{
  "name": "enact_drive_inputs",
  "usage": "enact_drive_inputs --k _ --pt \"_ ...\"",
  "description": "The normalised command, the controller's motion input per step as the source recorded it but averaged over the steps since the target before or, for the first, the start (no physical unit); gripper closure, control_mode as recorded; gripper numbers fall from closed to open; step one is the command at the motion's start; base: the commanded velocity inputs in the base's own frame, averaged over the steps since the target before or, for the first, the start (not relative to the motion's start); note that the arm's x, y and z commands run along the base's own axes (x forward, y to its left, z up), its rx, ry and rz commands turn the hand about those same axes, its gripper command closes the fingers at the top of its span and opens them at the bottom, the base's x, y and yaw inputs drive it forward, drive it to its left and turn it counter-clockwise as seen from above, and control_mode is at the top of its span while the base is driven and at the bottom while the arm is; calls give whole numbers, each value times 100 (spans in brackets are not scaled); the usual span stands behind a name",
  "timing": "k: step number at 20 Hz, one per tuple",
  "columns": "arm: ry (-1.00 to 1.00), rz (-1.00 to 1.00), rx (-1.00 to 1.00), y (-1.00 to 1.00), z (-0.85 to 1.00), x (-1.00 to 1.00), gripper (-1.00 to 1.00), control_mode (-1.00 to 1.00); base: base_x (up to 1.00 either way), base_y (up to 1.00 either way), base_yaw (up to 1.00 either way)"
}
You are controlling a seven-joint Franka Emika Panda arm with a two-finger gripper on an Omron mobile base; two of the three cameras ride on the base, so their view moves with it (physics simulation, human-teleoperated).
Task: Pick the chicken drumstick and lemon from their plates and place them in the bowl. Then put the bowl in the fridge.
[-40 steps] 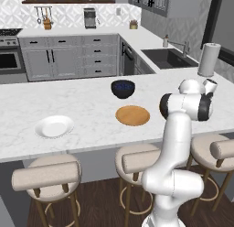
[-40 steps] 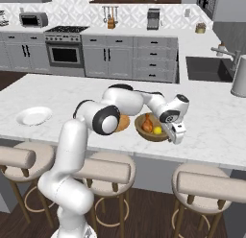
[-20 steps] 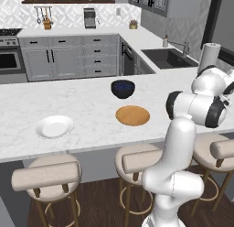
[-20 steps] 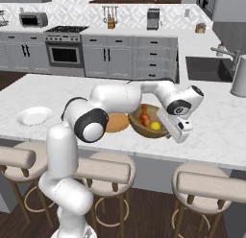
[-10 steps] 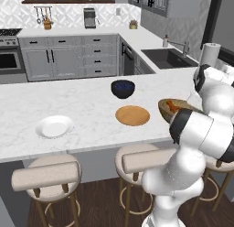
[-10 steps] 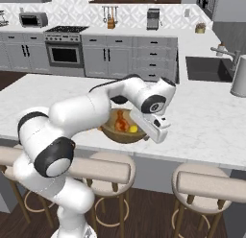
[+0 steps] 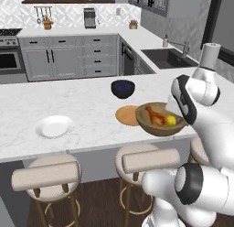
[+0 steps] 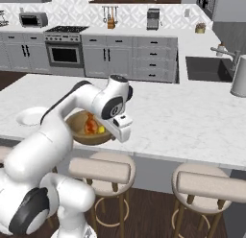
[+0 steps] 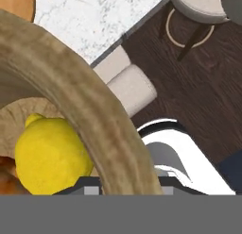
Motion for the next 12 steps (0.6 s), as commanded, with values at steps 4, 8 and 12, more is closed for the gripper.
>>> enact_drive_inputs --k 4,8,12 --pt "1 0 0 92 4 -10 100 -100 0 0 0" --pt "2 2 2 24 0 0 100 -100 0 0 0" --pt "0 0 0 0 0 0 100 100 -74 40 2"
